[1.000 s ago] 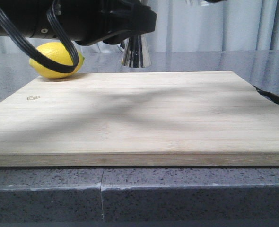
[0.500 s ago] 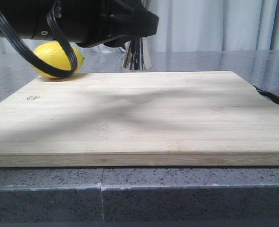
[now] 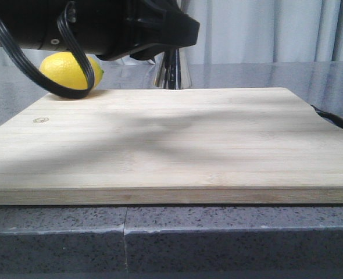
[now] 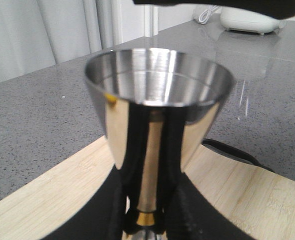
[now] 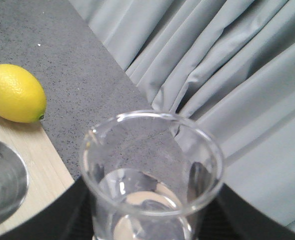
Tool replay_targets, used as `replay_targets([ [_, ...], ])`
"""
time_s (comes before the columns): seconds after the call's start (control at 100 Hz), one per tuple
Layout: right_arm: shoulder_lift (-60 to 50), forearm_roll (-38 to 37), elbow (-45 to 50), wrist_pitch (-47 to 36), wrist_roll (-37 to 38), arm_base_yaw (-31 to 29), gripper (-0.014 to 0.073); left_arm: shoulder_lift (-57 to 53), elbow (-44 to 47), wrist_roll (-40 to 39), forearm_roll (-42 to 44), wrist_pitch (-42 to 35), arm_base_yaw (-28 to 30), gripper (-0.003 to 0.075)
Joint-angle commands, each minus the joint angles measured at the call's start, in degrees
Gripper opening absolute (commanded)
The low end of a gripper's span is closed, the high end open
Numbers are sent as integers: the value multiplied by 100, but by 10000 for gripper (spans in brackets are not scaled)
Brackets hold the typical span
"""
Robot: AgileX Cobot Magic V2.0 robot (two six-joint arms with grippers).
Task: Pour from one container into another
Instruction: 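Lift the beaker with the right gripper and bring it above the jigger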
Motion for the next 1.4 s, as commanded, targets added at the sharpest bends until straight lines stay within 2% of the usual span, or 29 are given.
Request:
replay_targets([
  [0.0,-169,-143,-229,-411,-33,-35,155,-251,-188,-95,-62,-457,11,-19],
  [0.46,-169,-433,-229,-401,-33,-15,155,-251,-188,-95,-59,-457,11,-19],
  [0.85,-169,-799,-229,-341,-33,246,155,-251,-188,-95,-59,-457,11,-19],
  [1.39,-169,-1668,-229,-341,-33,246,155,-251,-188,-95,-59,-457,11,-19],
])
